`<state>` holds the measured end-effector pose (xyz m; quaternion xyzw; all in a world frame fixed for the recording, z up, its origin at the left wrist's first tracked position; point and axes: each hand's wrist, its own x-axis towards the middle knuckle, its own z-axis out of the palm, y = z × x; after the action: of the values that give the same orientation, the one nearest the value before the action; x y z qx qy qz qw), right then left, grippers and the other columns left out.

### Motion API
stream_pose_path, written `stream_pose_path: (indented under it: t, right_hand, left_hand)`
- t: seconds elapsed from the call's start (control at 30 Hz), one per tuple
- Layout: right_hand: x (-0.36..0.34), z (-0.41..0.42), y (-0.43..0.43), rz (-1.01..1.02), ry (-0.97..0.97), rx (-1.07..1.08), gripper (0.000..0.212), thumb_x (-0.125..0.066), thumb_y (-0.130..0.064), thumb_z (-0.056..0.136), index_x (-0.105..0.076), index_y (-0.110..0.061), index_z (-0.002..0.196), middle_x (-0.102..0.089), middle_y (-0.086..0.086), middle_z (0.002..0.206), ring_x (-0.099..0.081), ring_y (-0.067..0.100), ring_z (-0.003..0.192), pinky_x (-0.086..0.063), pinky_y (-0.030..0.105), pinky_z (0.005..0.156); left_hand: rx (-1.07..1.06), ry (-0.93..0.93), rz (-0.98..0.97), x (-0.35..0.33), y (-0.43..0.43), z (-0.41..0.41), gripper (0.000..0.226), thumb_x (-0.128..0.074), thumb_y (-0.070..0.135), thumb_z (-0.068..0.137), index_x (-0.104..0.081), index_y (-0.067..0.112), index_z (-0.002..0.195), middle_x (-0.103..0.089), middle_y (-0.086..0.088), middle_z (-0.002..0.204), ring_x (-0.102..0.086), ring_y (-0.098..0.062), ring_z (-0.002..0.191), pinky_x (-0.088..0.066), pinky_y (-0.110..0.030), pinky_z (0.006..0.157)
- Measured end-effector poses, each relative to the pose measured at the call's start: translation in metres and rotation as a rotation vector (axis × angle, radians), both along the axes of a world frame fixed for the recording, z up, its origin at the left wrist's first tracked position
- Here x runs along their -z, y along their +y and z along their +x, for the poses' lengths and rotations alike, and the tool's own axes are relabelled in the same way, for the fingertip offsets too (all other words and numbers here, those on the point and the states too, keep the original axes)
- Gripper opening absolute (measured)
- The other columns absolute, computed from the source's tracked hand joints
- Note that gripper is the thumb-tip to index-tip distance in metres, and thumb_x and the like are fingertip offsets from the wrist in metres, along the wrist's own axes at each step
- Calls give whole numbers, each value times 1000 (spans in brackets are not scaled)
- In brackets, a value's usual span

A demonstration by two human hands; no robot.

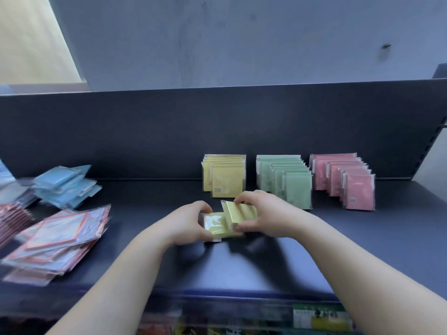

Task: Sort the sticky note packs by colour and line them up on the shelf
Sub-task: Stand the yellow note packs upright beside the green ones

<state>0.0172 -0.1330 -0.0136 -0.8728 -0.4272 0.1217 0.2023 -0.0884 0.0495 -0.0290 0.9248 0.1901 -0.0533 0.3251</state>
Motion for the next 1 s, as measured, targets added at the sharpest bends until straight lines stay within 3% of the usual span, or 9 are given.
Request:
stream_pose_path:
  t: [0.13,0.2,0.27,0.43,0.53,0.63,0.73,0.83,1.0]
  right_hand:
    - [8,-8,15,-48,-79,11,61,-70,-50,78,-50,-28,132,-50,1,121,-50,16,97,-38,26,78]
    - [8,-10,18,-45,-105,23,63,-68,-53,78,-51,-25,132,-51,1,121,-52,17,99,-42,28,81]
    - [8,-12,21,-44,-121,24,65,-67,-58,77,-52,-23,129,-52,2,119,-54,20,101,-46,31,85]
    - [4,-7,25,-55,-73,-8,66,-65,-61,76,-52,-21,127,-54,3,116,-53,18,96,-43,29,79]
    - [-1,8,22,-27,16,-18,43,-66,-44,83,-60,-19,119,-65,2,111,-60,19,97,-47,30,80]
    - [3,18,22,53,156,0,13,-68,-25,83,-67,-16,94,-69,5,92,-59,16,78,-47,29,73]
    - [10,29,28,172,145,123,12,-69,-21,81,-62,-17,89,-66,2,89,-61,20,84,-45,29,72]
    - [20,39,35,240,120,255,35,-67,-21,83,-57,-13,115,-65,3,109,-61,22,101,-43,25,79]
    - [41,45,39,238,69,343,28,-63,-21,87,-57,-10,113,-62,8,111,-58,25,101,-46,29,84]
  left_hand:
    - [-107,-89,-310,3,-14,-3,75,-63,9,81,-29,23,146,-64,-3,99,-63,-15,76,-48,-23,65]
    - [-235,-147,-575,2,-19,-4,71,-54,6,88,-23,19,151,-61,-9,117,-65,-21,90,-53,-28,73]
    - [-302,-196,-693,2,-23,-3,70,-56,8,91,-20,18,151,-62,-9,118,-66,-21,88,-54,-31,76]
    - [-350,-314,-678,7,-27,-1,68,-59,-4,88,-26,11,146,-62,-7,104,-63,-20,81,-52,-31,71]
    - [-304,-382,-616,2,-17,2,55,-57,-8,86,-38,9,135,-66,-5,110,-64,-18,85,-51,-32,74]
    - [-173,-442,-473,-10,-15,11,39,-59,-9,84,-53,14,115,-67,-3,109,-62,-9,84,-49,-21,75]
    - [-126,-533,-350,-19,-15,29,37,-63,-5,82,-57,25,102,-65,1,108,-61,-7,90,-49,-19,82]
    - [-225,-600,-329,-12,-13,48,35,-65,2,84,-55,23,111,-62,4,111,-60,-10,100,-50,-25,91]
    - [-347,-487,-321,23,-16,62,51,-66,7,86,-48,12,133,-60,-1,122,-59,-15,111,-48,-30,96]
